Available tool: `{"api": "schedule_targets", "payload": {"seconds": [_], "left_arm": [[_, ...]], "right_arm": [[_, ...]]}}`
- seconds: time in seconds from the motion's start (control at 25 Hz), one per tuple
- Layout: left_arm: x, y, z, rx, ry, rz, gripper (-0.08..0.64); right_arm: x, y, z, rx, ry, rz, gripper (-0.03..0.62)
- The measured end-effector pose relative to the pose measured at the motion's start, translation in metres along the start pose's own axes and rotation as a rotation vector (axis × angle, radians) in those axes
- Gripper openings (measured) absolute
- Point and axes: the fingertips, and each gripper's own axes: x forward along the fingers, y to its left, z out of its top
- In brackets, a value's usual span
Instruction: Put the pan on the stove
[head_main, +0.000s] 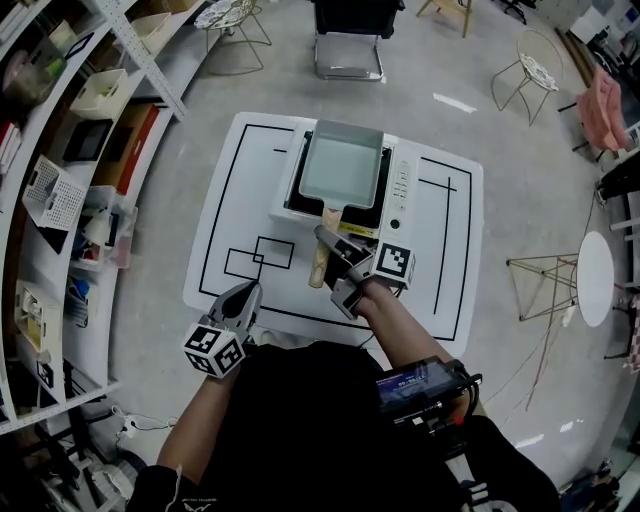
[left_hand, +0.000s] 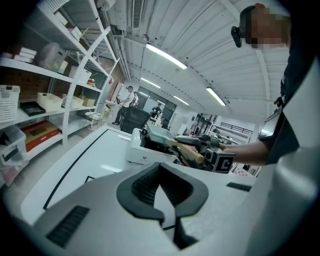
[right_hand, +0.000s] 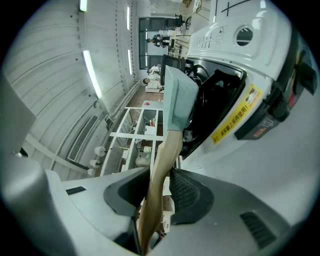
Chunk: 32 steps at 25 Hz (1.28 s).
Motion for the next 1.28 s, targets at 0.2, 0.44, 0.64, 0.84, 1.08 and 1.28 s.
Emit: {"api": "schedule_targets", "payload": {"seconds": [0.2, 0.44, 0.64, 0.84, 1.08, 1.28], "left_arm": [[-0.007, -0.003, -0.004, 0.000, -0.004, 0.018, 0.008], [-0.015, -0.005, -0.008, 0.009, 0.005, 0.015, 0.009], [-0.024, -0.003, -0.004, 0.032, 0.005, -0.010, 0.009], [-0.032, 0.003, -0.004, 0.036, 0.010, -0.040, 0.009], [-0.042, 0.013, -0.002, 0.047, 0.014, -0.080, 0.009], [-0.039, 0.012, 0.002, 0.063, 0.015, -0.133, 0.009]], "right_arm": [[0.003, 0.003, 0.003, -0.036, -0.020, -0.009, 0.143], [-0.002, -0.002, 0.007, -0.089, -0.054, -0.051, 0.190], [-0.009, -0.001, 0.011, -0.135, -0.104, -0.075, 0.198], [-0.023, -0.001, 0.012, -0.172, -0.176, -0.121, 0.198], [-0.043, 0.002, 0.009, -0.236, -0.287, -0.174, 0.161], [-0.069, 0.008, 0.011, -0.303, -0.379, -0.227, 0.056]]}}
